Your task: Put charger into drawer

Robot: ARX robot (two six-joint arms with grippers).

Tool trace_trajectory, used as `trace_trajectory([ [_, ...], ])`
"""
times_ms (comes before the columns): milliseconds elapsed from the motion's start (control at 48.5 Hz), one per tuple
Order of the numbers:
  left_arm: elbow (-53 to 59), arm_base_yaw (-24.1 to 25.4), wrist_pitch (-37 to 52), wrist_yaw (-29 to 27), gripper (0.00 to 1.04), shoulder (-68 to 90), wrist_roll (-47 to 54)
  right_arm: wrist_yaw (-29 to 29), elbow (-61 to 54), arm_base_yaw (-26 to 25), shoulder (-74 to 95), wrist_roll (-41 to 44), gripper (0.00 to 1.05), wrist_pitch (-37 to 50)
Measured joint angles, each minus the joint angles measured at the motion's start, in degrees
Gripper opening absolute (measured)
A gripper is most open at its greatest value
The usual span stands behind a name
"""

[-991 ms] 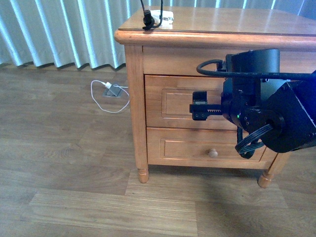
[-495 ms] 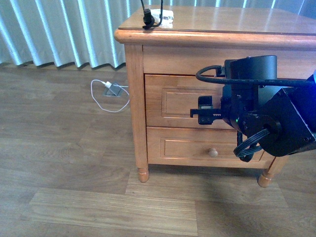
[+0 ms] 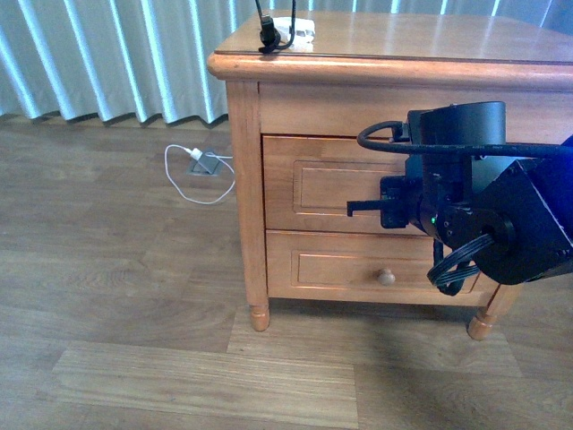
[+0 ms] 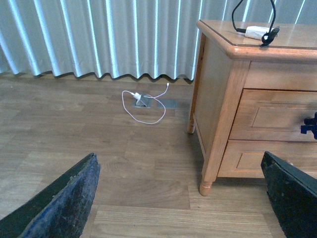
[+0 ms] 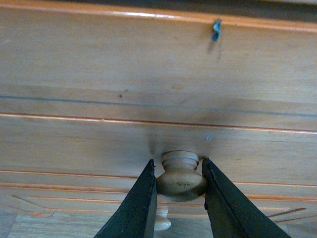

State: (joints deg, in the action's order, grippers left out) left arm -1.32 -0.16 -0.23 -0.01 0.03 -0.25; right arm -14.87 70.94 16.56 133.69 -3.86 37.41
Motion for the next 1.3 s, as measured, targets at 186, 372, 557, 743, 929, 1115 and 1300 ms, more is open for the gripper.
trace_trajectory([
  [186,0.00,0.00,0.00,0.00,0.99,0.00,0.00,3.41,-4.55,-0.81,-3.45,-0.37,0.22,-1.03],
  [372,0.00,0.02,0.00,0.00,0.99,0.00,0.00,6.05,-14.56,-0.72,-10.29,-0.13,0.22,-1.11],
  [557,0.00,0.02,0.00,0.00,0.99,0.00,0.00,9.73,-24.83,-0.66,-18.16,0.55,0.21,-2.12],
  [743,0.00,0.00,0.00,0.00,0.99,0.00,0.00,12.26,-36.48,0.48,-27.89,1.03,0.21,-3.08],
  [929,0.00,0.00,0.00,0.00,0.99,0.00,0.00,11.91,-42.23,0.72,-34.07,-0.66,0.41,-2.54],
  [1115,0.00,0.00,0.00,0.00,0.99,0.00,0.00,14.03,-44.52,-0.63,-45.16,-4.22,0.69,-7.41],
  [1300,0.00,0.02,0.00,0.00,0.99,0.00,0.00,20.96,-47.36,-3.69,-64.78,-7.50,0.98,-19.12],
])
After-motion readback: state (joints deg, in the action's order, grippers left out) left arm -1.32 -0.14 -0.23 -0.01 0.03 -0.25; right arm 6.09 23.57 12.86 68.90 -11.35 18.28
